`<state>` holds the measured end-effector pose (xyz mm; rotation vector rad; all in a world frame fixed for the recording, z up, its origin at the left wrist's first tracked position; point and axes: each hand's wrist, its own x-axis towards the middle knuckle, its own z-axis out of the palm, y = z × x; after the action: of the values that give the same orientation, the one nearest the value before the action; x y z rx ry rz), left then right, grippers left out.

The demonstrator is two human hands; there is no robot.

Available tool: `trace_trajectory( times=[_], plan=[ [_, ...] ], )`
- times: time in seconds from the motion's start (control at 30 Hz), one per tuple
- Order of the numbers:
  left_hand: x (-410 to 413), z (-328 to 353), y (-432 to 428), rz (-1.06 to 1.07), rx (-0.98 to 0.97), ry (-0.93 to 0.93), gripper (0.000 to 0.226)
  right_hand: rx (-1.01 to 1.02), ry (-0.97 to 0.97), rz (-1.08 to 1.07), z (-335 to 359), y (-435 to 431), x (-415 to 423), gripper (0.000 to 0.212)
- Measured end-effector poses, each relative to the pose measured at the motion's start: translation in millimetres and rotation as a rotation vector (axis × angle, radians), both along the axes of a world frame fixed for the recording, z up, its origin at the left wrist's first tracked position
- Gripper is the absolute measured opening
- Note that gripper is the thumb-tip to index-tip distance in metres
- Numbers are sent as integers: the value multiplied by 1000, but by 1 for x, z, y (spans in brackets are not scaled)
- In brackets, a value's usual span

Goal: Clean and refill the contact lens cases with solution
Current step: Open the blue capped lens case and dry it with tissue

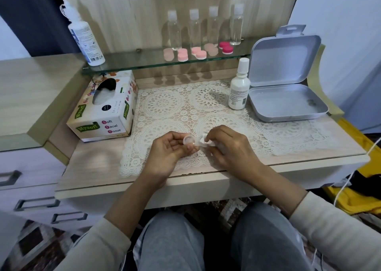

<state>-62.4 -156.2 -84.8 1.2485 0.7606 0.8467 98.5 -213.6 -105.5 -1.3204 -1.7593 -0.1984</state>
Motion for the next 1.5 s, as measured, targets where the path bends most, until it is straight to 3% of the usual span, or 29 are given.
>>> trace_trajectory(
  times=[0.3, 0.47, 0.77, 0.93, 1.1, 1.33, 1.5],
  plan=[
    [-1, 0, -1, -6, 2, -7, 18, 77, -50, -21, 2, 1, 3, 3],
    [-2, 1, 0, -10, -12, -24, 19, 53, -65, -41, 0, -1, 2, 18],
    [-2, 2, -2, -3, -22, -32, 17, 28, -48, -21, 5, -2, 3, 7],
    [1, 3, -5, 40, -14, -50, 29, -2, 13, -2, 7, -5, 2, 25],
    [1, 6, -7, 45, 103, -37, 29, -22, 43, 6, 6, -3, 2, 18],
    [-8, 13, -2, 48, 106, -42, 24, -38, 178, -2, 11, -4, 2, 14],
    [-10, 20, 0, -46, 63, -20, 44, -98, 450, -126, 20, -1, 6, 11]
  ],
)
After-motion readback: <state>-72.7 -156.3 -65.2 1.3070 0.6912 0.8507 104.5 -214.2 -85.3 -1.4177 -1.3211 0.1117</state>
